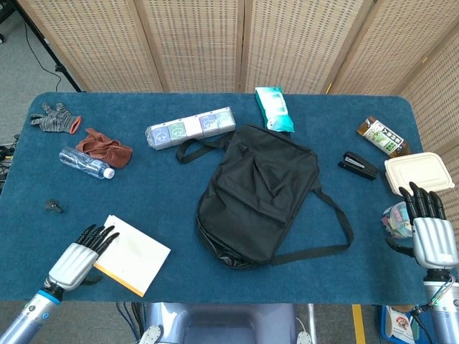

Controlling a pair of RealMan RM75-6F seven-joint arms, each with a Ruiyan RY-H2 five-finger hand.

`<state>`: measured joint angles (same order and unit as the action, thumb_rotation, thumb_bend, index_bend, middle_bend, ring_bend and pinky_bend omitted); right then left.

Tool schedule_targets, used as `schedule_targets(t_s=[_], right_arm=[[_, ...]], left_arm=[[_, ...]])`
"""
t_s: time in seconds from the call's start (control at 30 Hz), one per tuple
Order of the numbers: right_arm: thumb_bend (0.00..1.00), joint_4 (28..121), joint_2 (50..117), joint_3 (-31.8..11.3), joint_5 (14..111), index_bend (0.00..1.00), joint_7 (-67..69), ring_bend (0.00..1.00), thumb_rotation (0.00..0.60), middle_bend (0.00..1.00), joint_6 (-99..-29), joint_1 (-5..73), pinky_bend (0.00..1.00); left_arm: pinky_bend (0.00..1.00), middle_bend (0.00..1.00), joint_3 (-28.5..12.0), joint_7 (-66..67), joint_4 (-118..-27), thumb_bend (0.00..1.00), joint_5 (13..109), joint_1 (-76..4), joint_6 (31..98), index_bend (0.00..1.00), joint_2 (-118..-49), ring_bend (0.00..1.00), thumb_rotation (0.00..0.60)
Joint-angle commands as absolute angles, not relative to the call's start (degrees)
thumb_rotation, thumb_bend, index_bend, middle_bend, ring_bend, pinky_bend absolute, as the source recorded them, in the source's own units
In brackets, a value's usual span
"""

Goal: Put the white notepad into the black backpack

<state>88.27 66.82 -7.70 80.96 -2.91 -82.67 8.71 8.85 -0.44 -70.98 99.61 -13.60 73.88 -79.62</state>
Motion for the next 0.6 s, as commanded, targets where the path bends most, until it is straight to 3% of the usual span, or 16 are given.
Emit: schedule_targets(t_s=[0.03,0.6], right_arm=[[0.00,88.3,66.8,-7.7,80.9,0.00,-2.9,0.00,0.600,0.00,-82.6,8.7,0.00],[0.00,88.3,66.8,-7.7,80.7,0.00,-3.0,0.00,0.600,0.00,-82.3,8.7,0.00]], left_arm=[[0.00,0.00,8.9,0.0,-70.6,0.00,99.6,-13.7,74.0,0.00,-80.0,0.00,0.600],[0.00,0.00,9.2,1.5,-63.5,0.00,101.9,-14.2,76.3,0.00,-84.0,0.00,0.600]])
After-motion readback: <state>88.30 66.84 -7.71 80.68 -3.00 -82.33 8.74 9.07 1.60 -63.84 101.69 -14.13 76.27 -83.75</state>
